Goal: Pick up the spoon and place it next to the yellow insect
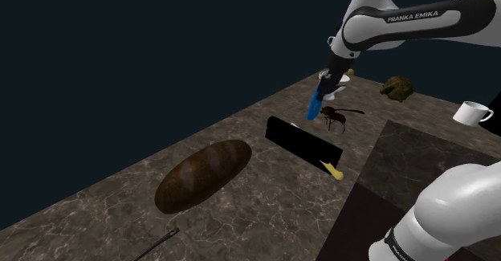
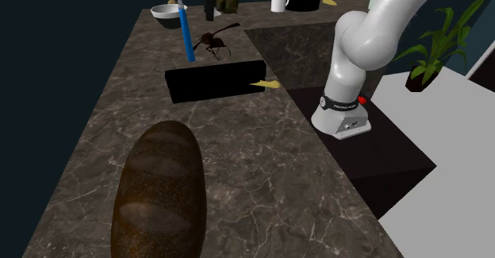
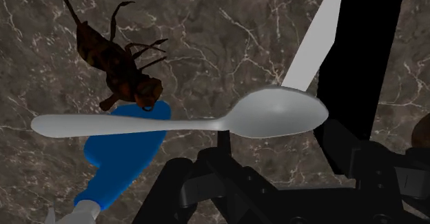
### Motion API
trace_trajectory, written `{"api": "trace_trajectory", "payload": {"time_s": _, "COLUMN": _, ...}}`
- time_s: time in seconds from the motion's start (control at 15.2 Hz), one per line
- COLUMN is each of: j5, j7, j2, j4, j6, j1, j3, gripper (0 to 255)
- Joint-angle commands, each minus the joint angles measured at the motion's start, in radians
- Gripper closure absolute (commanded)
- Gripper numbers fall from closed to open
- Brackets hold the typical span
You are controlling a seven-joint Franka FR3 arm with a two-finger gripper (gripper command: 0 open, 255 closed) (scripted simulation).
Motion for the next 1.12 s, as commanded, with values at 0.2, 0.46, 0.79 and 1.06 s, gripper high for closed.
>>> {"api": "trace_trajectory", "payload": {"time_s": 0.2, "j5": -0.01, "j7": -0.126, "j2": 0.09, "j4": 0.08, "j6": 0.01, "j1": -0.035, "j3": -0.095, "gripper": 255}}
{"api": "trace_trajectory", "payload": {"time_s": 0.46, "j5": 0.0, "j7": -0.225, "j2": 0.176, "j4": 0.165, "j6": 0.009, "j1": -0.057, "j3": -0.166, "gripper": 255}}
{"api": "trace_trajectory", "payload": {"time_s": 0.79, "j5": 0.037, "j7": -0.352, "j2": 0.304, "j4": 0.297, "j6": -0.003, "j1": -0.085, "j3": -0.248, "gripper": 255}}
{"api": "trace_trajectory", "payload": {"time_s": 1.06, "j5": 0.089, "j7": -0.457, "j2": 0.422, "j4": 0.427, "j6": -0.027, "j1": -0.116, "j3": -0.304, "gripper": 255}}
